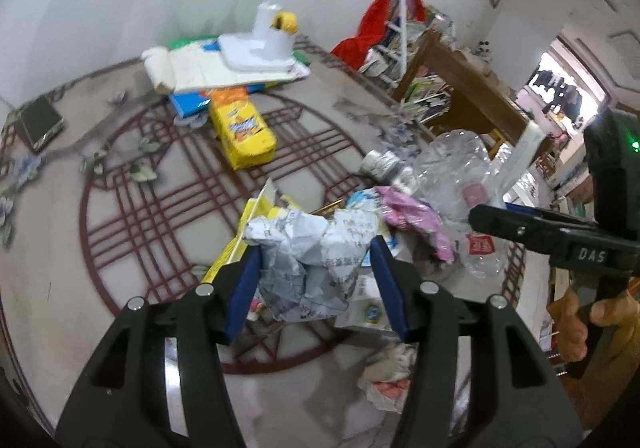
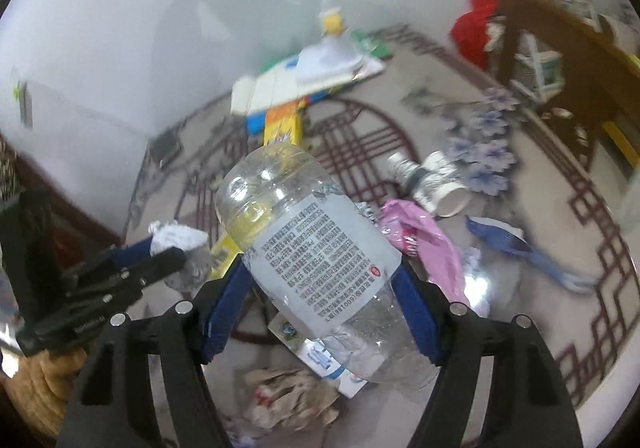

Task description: Collect trash

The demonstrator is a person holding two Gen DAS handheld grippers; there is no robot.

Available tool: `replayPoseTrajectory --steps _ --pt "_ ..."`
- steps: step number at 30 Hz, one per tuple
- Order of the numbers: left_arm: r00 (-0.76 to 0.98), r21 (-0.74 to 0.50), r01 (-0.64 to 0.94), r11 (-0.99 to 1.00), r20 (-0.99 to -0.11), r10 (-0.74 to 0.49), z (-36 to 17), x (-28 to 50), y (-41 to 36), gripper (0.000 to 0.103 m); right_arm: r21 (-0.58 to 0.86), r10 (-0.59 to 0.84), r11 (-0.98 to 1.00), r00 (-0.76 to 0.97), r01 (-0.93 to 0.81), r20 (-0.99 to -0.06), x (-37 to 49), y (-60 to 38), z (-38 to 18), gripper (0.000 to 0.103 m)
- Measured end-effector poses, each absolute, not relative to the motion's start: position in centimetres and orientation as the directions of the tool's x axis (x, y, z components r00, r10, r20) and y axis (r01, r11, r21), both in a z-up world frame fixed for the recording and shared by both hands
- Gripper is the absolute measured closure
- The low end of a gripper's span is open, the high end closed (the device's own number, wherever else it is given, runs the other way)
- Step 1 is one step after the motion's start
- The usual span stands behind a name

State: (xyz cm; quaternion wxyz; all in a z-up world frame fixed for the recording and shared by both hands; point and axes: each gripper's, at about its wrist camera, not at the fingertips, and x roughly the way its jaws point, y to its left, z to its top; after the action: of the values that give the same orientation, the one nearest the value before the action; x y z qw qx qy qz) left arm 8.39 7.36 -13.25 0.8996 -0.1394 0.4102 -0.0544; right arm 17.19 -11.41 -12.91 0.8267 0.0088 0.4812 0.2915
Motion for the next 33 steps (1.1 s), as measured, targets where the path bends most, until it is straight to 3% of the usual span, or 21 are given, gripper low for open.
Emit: replayPoseTrajectory --steps 15,33 --pt "0.712 -0.231 0.154 0.961 -0.648 -0.27 -8.4 5.1 1.9 0.05 0.37 0.462 0.887 0.513 -0.276 -0.723 9.1 -18.4 -9.5 0.033" --pt "0.69 -0.219 0.31 0.925 -0.617 -0.377 -6.7 3.0 -3.4 0.05 0.384 0.371 0.916 0.614 -0.118 -0.697 2.5 -24.6 -8.4 0.033"
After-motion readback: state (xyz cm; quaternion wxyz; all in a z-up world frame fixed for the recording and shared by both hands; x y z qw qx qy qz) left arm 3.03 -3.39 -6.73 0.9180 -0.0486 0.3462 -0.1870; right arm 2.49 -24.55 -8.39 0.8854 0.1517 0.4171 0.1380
